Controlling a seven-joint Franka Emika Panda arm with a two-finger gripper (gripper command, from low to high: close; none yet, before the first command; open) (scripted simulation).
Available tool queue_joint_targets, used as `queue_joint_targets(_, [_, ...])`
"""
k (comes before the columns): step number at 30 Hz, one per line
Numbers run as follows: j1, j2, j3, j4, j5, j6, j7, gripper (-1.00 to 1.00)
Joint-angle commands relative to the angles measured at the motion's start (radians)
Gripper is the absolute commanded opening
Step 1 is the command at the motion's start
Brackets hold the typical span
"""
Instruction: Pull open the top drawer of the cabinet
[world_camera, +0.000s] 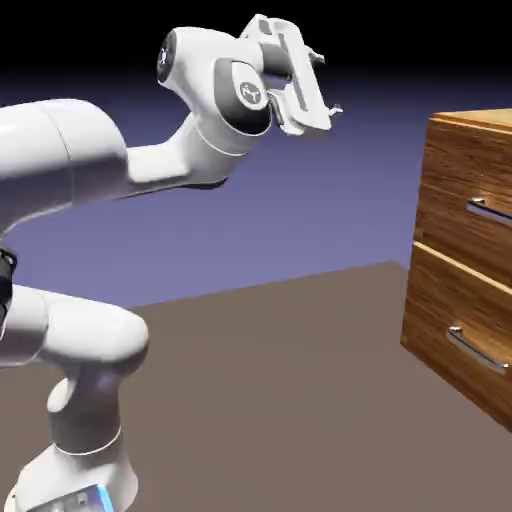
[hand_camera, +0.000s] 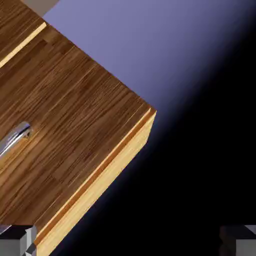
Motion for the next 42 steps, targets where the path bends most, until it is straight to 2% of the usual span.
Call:
queue_joint_targets(1, [0.023,-0.012,-0.018,0.012,-0.036,-0.006,-0.044,0.00])
queue_joint_targets(42, [0.941,-0.507,-0.729,0.489,-1.467,-0.246,-1.778,0.00])
